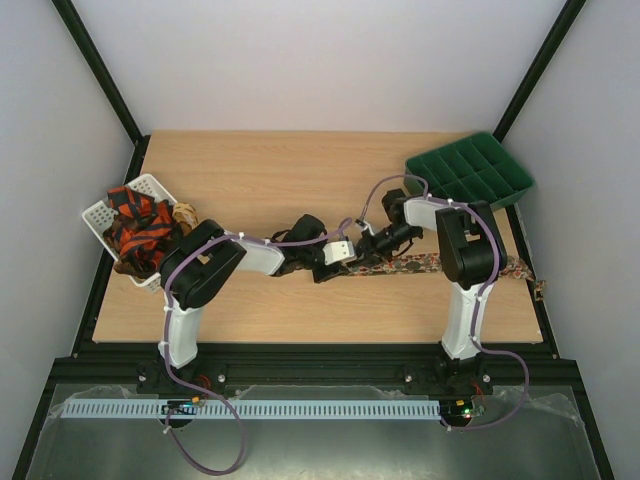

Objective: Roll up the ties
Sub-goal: Roll the tie at the center of the board.

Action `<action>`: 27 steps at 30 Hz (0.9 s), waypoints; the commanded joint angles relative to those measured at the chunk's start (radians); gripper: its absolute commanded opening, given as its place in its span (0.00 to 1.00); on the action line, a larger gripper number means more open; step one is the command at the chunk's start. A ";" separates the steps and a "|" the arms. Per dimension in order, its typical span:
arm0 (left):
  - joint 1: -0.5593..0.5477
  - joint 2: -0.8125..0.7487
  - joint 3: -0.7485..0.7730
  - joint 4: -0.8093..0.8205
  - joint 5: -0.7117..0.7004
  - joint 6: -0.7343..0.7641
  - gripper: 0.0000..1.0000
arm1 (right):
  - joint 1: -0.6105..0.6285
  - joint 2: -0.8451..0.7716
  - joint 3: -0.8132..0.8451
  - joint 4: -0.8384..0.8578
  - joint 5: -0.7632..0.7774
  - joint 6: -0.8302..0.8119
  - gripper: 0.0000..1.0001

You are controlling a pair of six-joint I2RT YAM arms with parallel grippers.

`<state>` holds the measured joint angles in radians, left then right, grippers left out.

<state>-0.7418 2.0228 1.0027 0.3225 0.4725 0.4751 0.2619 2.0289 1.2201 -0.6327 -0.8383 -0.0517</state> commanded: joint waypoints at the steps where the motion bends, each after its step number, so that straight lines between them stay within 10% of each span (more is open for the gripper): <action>1: 0.006 0.064 -0.040 -0.205 -0.105 -0.001 0.41 | -0.004 0.011 -0.052 -0.018 0.117 -0.028 0.02; 8: 0.031 -0.048 -0.060 -0.089 0.054 -0.096 0.72 | -0.035 0.036 -0.077 0.028 0.186 -0.059 0.01; 27: 0.028 -0.020 -0.182 0.347 0.123 -0.208 0.75 | -0.117 0.127 -0.070 -0.040 0.155 -0.140 0.01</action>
<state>-0.7101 1.9526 0.8013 0.5541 0.5758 0.2836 0.1539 2.0686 1.1713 -0.6342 -0.8776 -0.1555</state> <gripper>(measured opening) 0.751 0.023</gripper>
